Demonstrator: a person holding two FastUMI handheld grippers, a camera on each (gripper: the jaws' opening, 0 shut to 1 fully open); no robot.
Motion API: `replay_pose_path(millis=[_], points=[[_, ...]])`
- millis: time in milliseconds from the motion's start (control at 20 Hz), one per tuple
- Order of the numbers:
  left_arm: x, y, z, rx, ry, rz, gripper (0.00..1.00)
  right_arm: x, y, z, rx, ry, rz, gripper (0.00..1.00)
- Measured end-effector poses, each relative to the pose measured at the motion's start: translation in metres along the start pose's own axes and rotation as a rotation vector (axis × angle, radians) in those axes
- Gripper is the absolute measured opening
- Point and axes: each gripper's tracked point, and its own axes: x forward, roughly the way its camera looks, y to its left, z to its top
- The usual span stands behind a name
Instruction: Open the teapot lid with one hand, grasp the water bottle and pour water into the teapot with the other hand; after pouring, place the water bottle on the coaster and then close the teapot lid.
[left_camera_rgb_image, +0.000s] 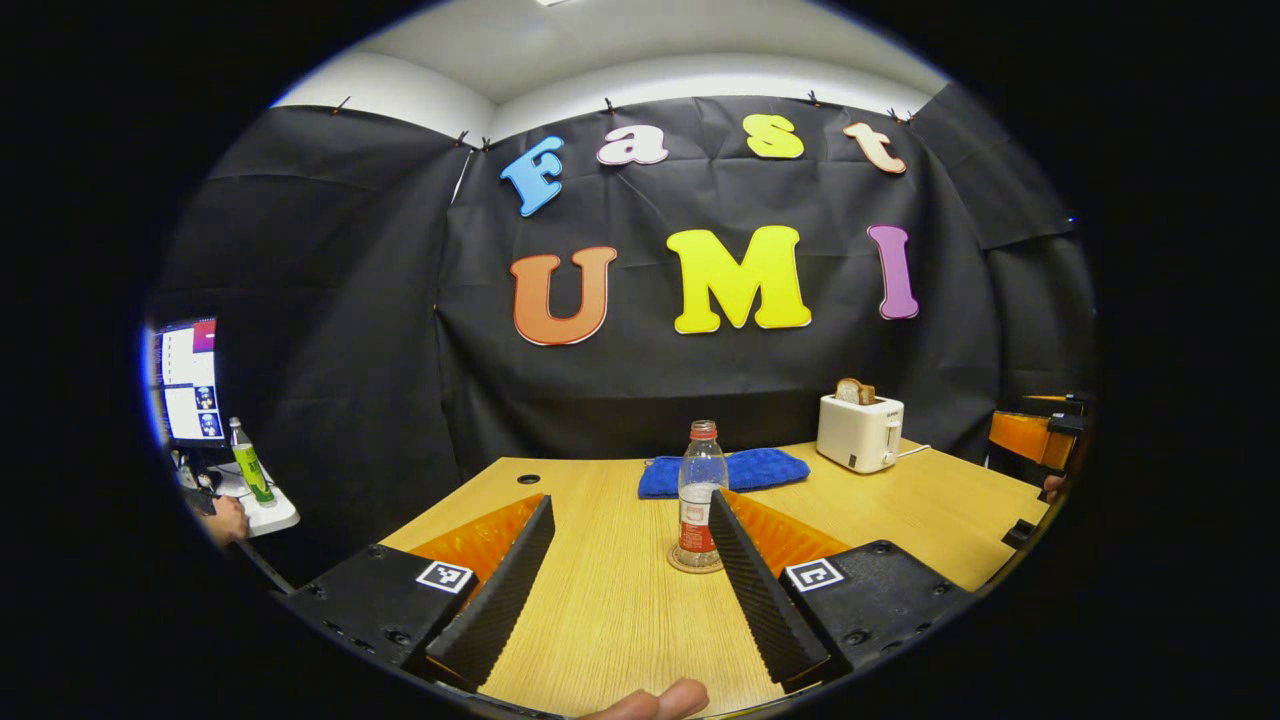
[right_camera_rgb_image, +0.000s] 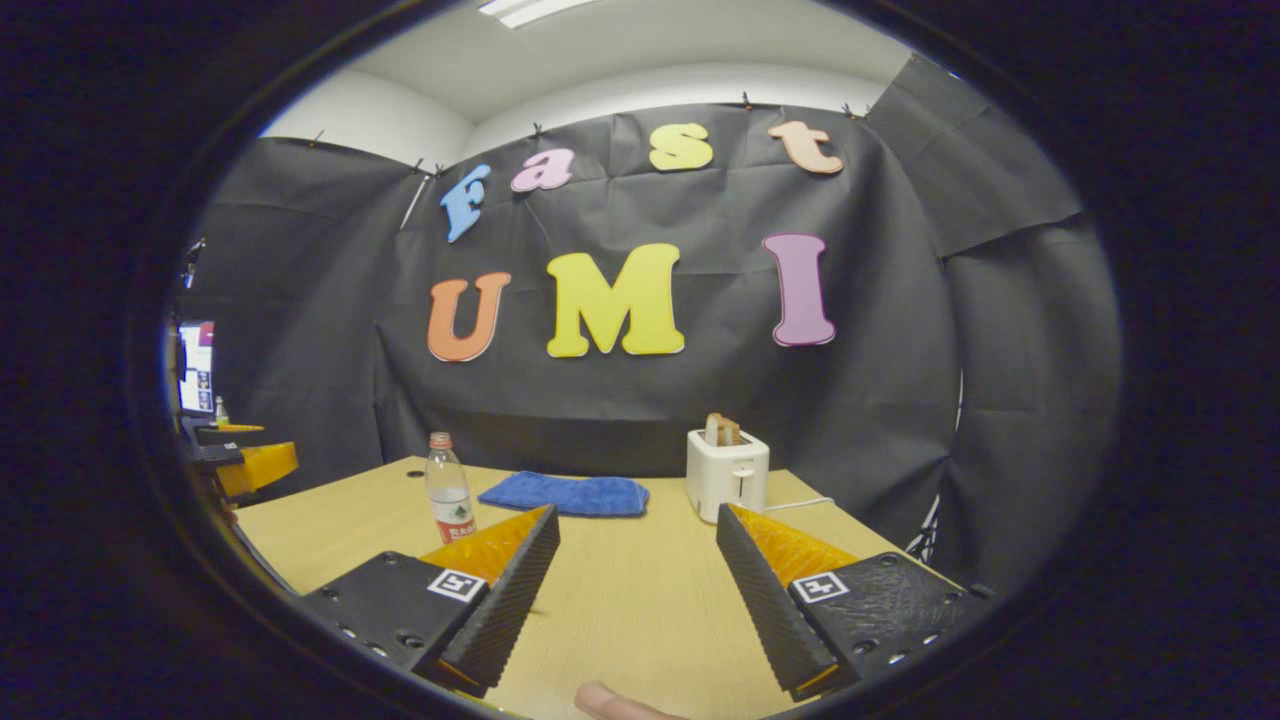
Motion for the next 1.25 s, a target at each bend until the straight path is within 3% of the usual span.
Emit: replay_pose_path(millis=[550, 850, 1250], points=[[0.01, -0.005, -0.009, -0.058, 0.019, 0.009, 0.98, 0.004, -0.001, -0.003, 0.005, 0.007, 0.011, 0.95], [0.008, -0.01, -0.003, -0.032, -0.005, 0.007, 0.98, 0.009, 0.003, -0.01, 0.072, 0.042, 0.034, 0.95], [0.013, -0.017, -0.015, -0.03, 0.03, -0.017, 0.98, 0.014, 0.009, -0.019, 0.043, 0.064, 0.048, 0.92]])
